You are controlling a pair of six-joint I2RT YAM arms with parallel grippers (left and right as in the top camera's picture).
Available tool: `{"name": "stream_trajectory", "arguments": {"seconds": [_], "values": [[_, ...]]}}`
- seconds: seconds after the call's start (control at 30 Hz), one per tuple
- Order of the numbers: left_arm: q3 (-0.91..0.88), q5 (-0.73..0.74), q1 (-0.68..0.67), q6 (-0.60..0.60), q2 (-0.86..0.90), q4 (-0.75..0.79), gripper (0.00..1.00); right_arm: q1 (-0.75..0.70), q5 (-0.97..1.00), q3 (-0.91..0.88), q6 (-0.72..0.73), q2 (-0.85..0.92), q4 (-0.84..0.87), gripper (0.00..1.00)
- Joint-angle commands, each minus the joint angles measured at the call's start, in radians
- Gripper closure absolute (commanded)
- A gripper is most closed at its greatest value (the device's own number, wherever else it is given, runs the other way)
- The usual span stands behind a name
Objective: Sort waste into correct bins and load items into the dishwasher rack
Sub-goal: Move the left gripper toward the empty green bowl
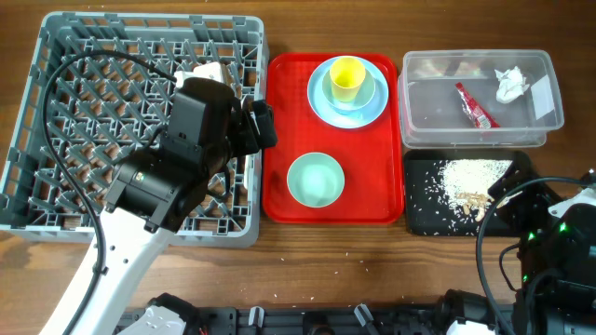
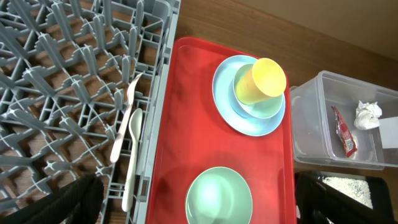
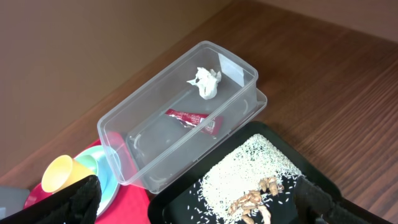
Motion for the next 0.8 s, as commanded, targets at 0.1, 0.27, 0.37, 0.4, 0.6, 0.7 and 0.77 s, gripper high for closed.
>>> {"name": "stream_trajectory", "arguments": {"seconds": [0.1,0.27,0.37,0.4,0.6,0.7,0.77], "values": [[0.010,0.006,0.003,0.002,-0.002,0.011,0.00,-0.004,-0.016,0.007,0.006,-0.003,-0.001,0.00],[0.010,0.253,-0.002,0.002,0.005,0.154,0.00,-0.004,-0.016,0.007,0.006,-0.003,-0.001,0.00],[0.008,0.315,-0.113,0.002,0.077,0.107,0.02,-0.004,-0.016,0.007,0.006,-0.003,-0.001,0.00],[0.008,0.309,-0.172,0.007,0.113,0.108,0.14,-0.004,-0.016,0.007,0.006,-0.003,-0.001,0.00],[0.008,0.114,-0.415,0.006,0.304,0.161,0.69,-0.004,-0.016,0.007,0.006,-0.003,-0.001,0.00],[0.008,0.013,-0.450,0.005,0.372,0.153,0.75,-0.004,-0.016,0.007,0.006,-0.003,-0.001,0.00],[0.008,0.011,-0.472,0.005,0.453,0.142,0.73,-0.004,-0.016,0.007,0.006,-0.003,-0.001,0.00]]}}
